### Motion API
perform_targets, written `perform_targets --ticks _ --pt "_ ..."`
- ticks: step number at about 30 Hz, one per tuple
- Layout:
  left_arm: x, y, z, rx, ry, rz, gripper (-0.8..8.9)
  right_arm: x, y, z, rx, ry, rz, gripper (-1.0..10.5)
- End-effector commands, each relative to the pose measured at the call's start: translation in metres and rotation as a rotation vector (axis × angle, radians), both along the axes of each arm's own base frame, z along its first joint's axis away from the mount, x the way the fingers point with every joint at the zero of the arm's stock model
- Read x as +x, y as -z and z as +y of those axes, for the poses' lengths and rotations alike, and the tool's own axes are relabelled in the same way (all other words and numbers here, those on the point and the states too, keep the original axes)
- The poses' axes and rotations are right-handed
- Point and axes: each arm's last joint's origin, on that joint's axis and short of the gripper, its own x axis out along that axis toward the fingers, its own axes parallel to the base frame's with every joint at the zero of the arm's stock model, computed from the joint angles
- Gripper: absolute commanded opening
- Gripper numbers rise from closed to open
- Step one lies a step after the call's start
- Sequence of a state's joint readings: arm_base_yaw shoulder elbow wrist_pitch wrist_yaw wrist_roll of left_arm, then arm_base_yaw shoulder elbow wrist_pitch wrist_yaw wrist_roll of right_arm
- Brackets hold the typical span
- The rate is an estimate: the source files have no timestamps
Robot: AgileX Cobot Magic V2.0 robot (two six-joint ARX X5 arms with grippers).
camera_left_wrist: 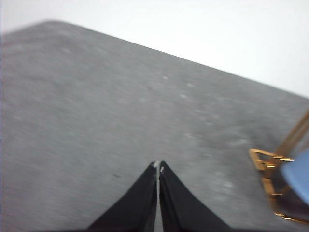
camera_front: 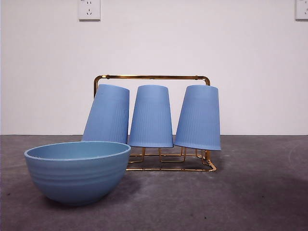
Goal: Right arm lift cup from the cupboard, then place it on the right of the bowl
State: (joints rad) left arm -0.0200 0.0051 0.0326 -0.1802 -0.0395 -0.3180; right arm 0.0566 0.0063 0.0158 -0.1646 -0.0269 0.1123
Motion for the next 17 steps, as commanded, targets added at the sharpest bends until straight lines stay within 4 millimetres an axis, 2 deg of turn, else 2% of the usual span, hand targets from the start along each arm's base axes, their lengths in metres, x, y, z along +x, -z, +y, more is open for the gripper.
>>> perform_targets --ticks 1,6,12,17 --pt "0.000 0.002 -0.002 -0.144 0.024 0.017 0.09 0.000 -0.001 0.002 0.158 -0.033 0.008 0.1" --pt "0.000 -0.016 -0.004 -0.186 0.047 0.017 0.09 -0.003 -0.017 0.002 0.269 -0.049 -0.013 0.1" --pt "0.005 -0.052 -0.009 -0.188 0.099 0.019 0.09 -0.012 -0.056 0.002 0.287 -0.054 -0.022 0.1" --pt "0.016 -0.085 -0.016 -0.198 0.205 0.059 0.09 -0.016 -0.090 0.004 0.292 -0.112 0.006 0.1"
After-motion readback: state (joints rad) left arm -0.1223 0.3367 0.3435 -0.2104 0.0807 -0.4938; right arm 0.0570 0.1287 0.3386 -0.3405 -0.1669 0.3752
